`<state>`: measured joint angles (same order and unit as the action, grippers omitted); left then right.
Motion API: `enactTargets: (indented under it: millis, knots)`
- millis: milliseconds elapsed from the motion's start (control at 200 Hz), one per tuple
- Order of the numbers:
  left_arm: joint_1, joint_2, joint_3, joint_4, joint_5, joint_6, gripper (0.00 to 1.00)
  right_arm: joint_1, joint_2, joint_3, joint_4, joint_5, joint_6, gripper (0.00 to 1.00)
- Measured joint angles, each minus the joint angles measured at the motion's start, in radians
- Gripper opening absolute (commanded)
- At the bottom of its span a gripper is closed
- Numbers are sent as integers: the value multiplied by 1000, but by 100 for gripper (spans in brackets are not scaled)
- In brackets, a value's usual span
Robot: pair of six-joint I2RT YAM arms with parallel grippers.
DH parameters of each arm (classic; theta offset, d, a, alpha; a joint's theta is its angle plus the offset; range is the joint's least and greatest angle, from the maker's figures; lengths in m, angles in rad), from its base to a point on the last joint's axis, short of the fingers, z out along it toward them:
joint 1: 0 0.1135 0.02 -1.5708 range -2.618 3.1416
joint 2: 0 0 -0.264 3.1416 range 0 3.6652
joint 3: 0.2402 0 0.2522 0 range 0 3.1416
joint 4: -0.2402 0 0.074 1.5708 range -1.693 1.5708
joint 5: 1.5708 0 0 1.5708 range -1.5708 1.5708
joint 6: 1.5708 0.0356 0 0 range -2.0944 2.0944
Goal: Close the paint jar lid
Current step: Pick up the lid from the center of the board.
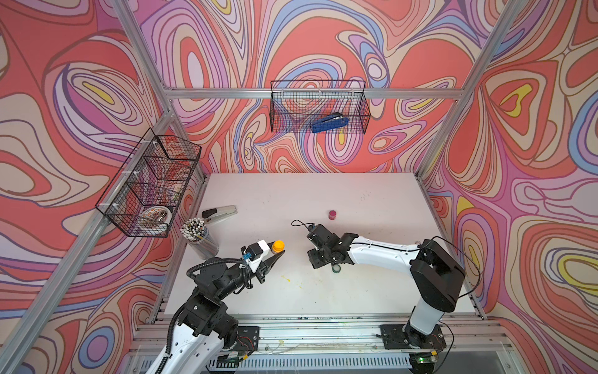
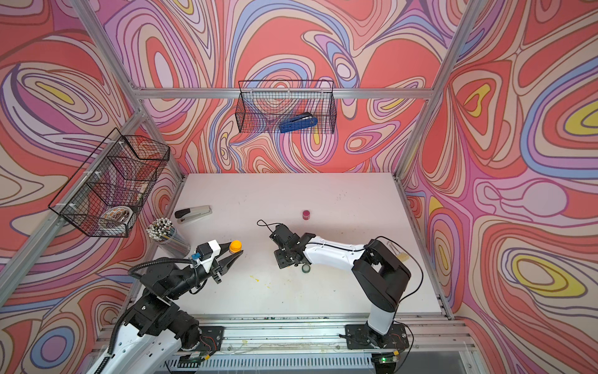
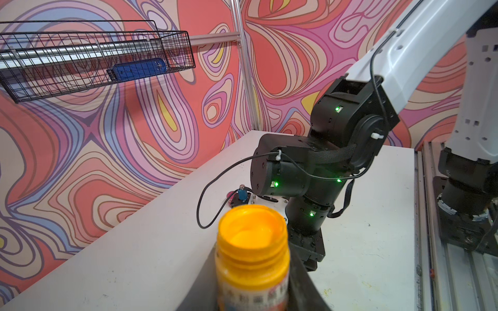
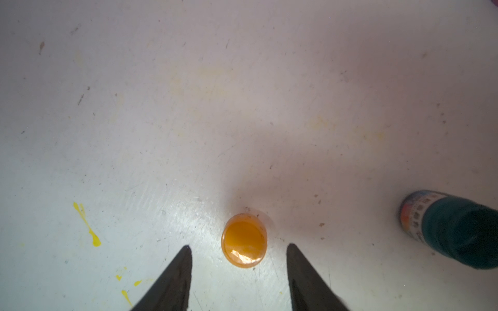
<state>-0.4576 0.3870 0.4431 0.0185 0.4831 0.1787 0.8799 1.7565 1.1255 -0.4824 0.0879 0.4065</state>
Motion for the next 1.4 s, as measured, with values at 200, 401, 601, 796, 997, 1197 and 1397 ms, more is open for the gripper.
enactTargets:
  millis: [200, 401, 601, 796, 997, 1197, 1397]
  knots:
    - [0, 0, 0, 0, 0, 0, 25, 5, 58, 0, -6, 4, 6, 54]
    - [0, 0, 0, 0, 0, 0, 25, 8, 74, 2, -11, 5, 8, 48]
    - [0, 0, 0, 0, -1, 0, 25, 11, 74, 4, -12, 6, 14, 42]
    - [0, 0, 0, 0, -1, 0, 25, 14, 80, 19, -21, 9, 14, 41]
    - [0, 0, 0, 0, -1, 0, 25, 18, 100, 29, -28, 10, 14, 39]
    - [0, 0, 0, 0, -1, 0, 25, 18, 111, 40, -34, 13, 14, 35]
    - [0, 0, 0, 0, -1, 0, 25, 18, 112, 43, -38, 13, 14, 31]
